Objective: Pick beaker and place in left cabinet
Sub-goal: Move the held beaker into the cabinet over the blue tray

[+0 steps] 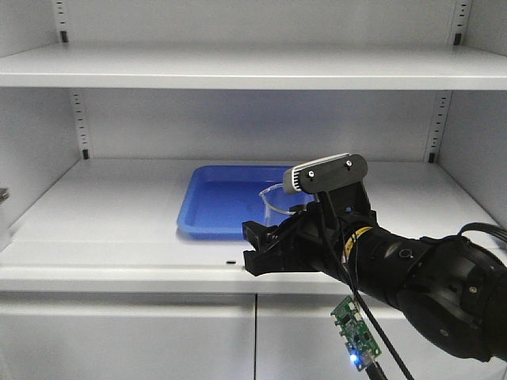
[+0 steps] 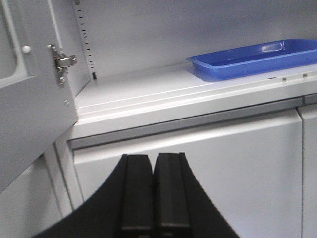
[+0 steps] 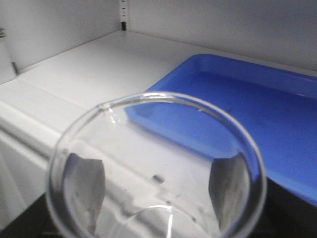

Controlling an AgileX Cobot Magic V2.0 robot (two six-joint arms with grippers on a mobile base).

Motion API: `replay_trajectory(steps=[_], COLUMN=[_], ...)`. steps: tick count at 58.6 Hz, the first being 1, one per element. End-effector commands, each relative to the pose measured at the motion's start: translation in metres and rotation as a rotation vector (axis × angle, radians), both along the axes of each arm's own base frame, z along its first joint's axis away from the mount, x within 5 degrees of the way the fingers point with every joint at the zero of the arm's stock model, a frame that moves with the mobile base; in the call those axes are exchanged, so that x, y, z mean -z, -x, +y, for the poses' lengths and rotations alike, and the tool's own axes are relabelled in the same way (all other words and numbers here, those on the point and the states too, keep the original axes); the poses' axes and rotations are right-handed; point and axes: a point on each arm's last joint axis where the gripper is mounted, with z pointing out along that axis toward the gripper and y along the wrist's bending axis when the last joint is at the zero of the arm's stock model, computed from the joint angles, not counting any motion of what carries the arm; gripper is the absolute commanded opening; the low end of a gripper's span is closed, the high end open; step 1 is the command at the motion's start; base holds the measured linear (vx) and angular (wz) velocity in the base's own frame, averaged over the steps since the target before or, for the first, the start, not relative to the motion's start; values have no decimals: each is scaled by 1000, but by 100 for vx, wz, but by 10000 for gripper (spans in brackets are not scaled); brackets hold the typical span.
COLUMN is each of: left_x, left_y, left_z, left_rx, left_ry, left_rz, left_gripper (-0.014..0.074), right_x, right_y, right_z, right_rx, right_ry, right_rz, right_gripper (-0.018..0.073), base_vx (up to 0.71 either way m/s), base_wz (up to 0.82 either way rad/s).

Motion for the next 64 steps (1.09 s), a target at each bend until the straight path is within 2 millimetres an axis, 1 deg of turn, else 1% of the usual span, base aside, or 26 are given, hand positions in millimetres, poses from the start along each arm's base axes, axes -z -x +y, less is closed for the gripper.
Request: replay_trajectory(steps=[1, 33, 64], left_x=[-2, -2, -2], left_y=[1, 1, 1], left_z=[0, 0, 0], left_rx=[4, 4, 4], left_ry=[15, 15, 15], left_rz=[-76, -76, -76], left_gripper=[1, 1, 1], right_x=[-32, -32, -32], right_y=[6, 6, 6], right_z=[-2, -2, -2], right_rx=[-23, -23, -23], right_ry=[-81, -81, -81], right_rz=[-121, -121, -121], right_gripper=[-9, -9, -9], base_vx=[29, 26, 11], base_wz=[-15, -12, -1])
